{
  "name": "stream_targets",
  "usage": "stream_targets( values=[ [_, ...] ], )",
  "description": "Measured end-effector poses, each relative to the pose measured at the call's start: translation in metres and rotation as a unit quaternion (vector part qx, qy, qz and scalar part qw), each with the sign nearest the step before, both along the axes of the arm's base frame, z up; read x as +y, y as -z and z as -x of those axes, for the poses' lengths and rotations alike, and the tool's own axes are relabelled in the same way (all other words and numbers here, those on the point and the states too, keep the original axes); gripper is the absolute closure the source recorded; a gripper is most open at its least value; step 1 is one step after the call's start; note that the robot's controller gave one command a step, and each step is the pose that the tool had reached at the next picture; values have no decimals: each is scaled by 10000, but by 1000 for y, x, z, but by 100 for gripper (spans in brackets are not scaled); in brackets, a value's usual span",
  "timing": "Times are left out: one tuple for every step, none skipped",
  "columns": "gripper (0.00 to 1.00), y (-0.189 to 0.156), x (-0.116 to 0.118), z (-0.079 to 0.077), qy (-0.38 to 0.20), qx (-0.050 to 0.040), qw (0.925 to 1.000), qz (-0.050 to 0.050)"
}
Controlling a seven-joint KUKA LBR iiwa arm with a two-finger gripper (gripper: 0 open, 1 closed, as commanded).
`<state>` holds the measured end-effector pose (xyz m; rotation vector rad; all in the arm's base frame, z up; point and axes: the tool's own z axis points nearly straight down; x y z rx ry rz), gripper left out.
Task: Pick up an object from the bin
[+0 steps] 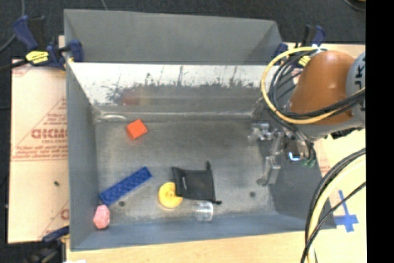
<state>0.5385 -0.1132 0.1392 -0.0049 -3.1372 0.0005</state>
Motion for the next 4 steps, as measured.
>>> stream_targets(
  values=[
    [0,-5,0,-2,-20,-40,10000,7],
    [0,17,51,-12,-737,-24,9973,3],
    [0,35,40,-74,-357,-63,9993,5],
    [0,62,106,-13,-552,-51,9985,6]
  ],
)
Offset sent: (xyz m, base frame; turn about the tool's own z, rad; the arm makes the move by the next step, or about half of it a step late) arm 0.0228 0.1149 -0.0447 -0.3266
